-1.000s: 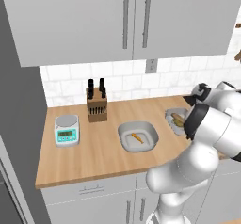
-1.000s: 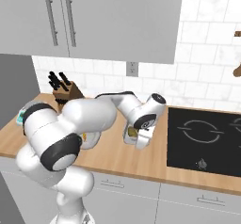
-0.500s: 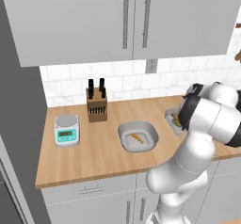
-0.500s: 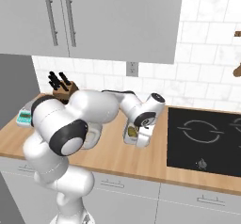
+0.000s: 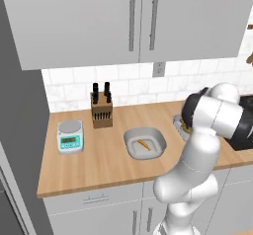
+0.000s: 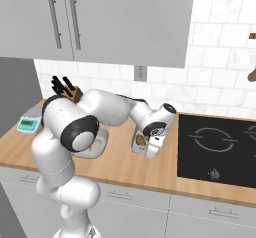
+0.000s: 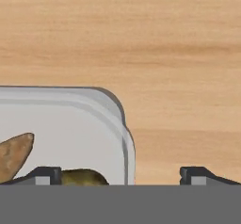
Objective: Take the meat container that has the shrimp and place it on the second highest rack of the freezer. Then take the vegetable container that has the sweet potato and potato and place it on the highest rack of the freezer.
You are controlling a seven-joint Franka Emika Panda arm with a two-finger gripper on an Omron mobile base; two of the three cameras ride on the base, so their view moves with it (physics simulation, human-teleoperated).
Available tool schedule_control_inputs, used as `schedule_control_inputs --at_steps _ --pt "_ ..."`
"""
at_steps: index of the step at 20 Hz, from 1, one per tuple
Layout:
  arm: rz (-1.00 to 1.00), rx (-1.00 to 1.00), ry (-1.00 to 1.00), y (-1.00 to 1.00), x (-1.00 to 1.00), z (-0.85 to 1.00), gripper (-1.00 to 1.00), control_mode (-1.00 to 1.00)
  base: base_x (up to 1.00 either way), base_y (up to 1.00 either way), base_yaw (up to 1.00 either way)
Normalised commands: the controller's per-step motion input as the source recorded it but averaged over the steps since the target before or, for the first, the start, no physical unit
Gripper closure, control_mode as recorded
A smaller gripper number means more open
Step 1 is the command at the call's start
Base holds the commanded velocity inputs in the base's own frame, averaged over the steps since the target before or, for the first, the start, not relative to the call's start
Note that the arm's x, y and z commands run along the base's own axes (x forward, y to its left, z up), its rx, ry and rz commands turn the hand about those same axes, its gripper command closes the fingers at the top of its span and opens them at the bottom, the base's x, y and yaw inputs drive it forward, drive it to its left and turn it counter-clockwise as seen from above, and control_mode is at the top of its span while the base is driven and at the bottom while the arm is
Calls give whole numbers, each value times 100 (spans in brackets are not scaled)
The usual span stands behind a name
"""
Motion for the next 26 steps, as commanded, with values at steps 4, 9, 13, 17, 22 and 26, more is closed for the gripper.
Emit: schedule_control_inputs --at_steps 4,9,13,17,22,26 --pt "0 1 1 1 0 -28 -100 -100 0 0 0" --pt "2 0 4 36 0 -43 100 -100 0 0 0" --pt "3 0 2 41 0 -44 100 -100 0 0 0" --pt "-1 0 -4 23 -7 -14 100 -100 0 0 0" --pt "-2 5 -8 3 -43 23 100 -100 0 0 0" --pt "16 13 -7 11 -46 83 100 -100 0 0 0"
